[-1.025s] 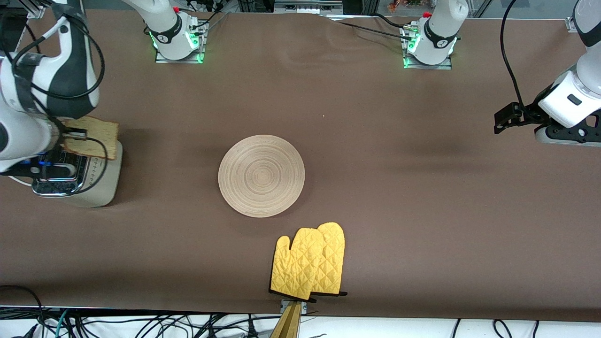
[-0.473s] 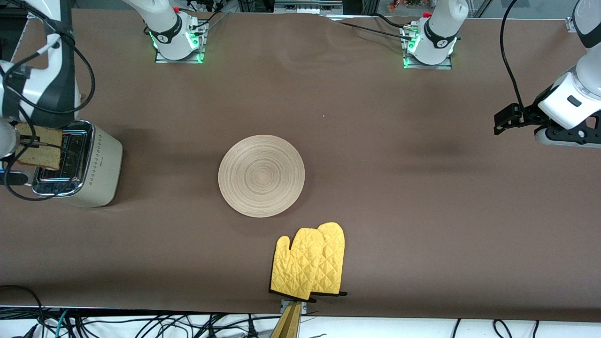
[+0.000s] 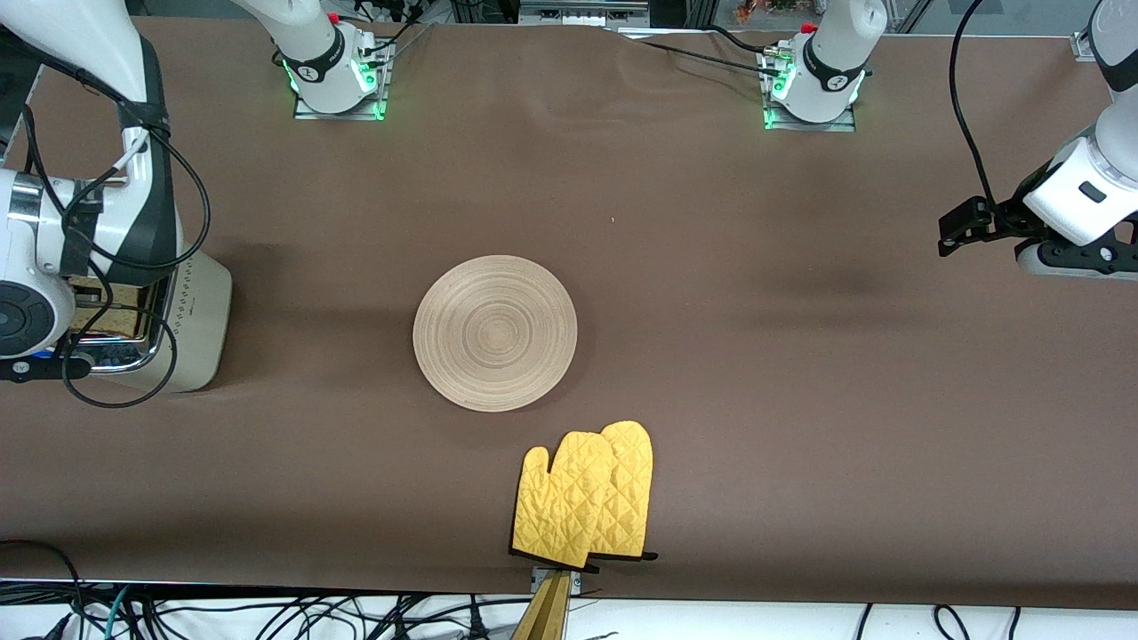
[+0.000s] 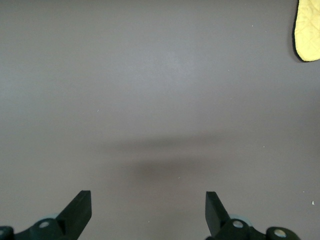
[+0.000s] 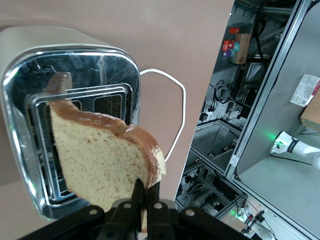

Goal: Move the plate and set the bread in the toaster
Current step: 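Lower the bread into a toaster slot with the right gripper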

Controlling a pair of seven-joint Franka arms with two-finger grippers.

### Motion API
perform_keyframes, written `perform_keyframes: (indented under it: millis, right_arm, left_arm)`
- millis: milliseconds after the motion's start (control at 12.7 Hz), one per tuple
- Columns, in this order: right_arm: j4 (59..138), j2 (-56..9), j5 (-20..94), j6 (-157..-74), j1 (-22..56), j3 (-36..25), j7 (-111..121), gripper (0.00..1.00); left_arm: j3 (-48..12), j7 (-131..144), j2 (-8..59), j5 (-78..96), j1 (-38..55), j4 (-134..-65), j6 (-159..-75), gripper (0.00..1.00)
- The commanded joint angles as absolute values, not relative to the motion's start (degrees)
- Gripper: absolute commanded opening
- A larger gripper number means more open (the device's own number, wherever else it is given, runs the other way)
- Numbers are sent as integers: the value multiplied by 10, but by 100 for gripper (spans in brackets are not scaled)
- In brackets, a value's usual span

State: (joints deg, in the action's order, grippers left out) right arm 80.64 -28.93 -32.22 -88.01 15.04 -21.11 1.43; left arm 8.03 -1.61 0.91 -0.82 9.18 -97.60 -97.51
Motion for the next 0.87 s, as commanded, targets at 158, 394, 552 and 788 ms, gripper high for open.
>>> perform_keyframes:
  millis: [158,394,552,788]
  right_arm:
    - [829,-280,-328,-856,156,-207,-22,0]
    - [829,-279,-329,-840,155,-207,-22,0]
    - [829,-286,-333,-844,154,-207,-24,0]
    - [828,-301,-358,-871,163,-206,-66,0]
  left_arm:
    - [81,-18,15,5,89,-961,-967,100]
    - [81,-18,15,5,89,-961,-966,100]
    - [81,-19,15,5,89,-961,-966,100]
    - [81,-20,15,5,89,-961,-966,100]
